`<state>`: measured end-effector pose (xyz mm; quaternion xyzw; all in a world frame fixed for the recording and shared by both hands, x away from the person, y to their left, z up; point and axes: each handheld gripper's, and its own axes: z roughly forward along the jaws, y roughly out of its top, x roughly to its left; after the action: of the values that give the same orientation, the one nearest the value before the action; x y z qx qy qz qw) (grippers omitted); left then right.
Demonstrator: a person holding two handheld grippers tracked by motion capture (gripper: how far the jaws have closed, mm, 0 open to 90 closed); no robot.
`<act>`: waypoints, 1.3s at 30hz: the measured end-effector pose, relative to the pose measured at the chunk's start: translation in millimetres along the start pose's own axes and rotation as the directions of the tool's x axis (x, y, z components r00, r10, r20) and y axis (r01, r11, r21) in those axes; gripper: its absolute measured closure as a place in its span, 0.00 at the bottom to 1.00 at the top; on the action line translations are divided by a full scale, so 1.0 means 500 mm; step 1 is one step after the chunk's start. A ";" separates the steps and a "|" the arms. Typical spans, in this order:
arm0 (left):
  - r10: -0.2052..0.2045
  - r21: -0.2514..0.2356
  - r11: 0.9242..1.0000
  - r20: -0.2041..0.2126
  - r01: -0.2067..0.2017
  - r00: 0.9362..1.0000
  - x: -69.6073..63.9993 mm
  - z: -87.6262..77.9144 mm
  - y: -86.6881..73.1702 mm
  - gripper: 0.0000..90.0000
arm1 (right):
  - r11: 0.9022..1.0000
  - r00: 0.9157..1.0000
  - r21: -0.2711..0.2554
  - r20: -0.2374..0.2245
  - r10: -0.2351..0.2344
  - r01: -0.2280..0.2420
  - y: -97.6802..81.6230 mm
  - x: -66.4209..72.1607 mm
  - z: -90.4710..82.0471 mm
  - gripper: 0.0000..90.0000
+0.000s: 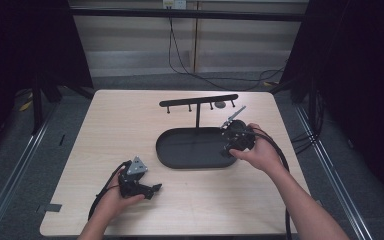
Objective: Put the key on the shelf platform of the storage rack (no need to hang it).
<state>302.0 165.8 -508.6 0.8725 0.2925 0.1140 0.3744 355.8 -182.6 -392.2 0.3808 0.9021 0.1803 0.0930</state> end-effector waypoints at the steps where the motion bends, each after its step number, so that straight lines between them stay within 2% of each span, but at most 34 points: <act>1: 0.000 0.000 1.000 0.000 0.000 1.000 0.000 0.000 0.000 0.16 | 1.000 1.000 -0.003 0.003 -0.003 0.003 0.000 -0.002 0.001 0.47; 5: 0.000 0.001 1.000 0.000 0.000 1.000 0.000 0.000 0.000 0.16 | 1.000 1.000 -0.003 0.009 0.017 -0.017 0.002 -0.007 0.006 0.47; 16: 0.001 -0.001 1.000 0.000 -0.001 1.000 0.000 0.000 0.000 0.16 | 0.999 0.999 -0.021 0.017 0.035 -0.034 0.007 -0.019 0.017 0.47; 39: 0.001 0.000 1.000 0.000 -0.001 1.000 0.000 0.000 0.000 0.16 | 0.996 0.997 -0.045 0.033 0.075 -0.073 0.018 -0.020 0.051 0.47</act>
<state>302.1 165.8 -508.6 0.8727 0.2922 0.1141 0.3742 376.5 -177.7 -411.9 0.4149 0.8814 0.1968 0.1104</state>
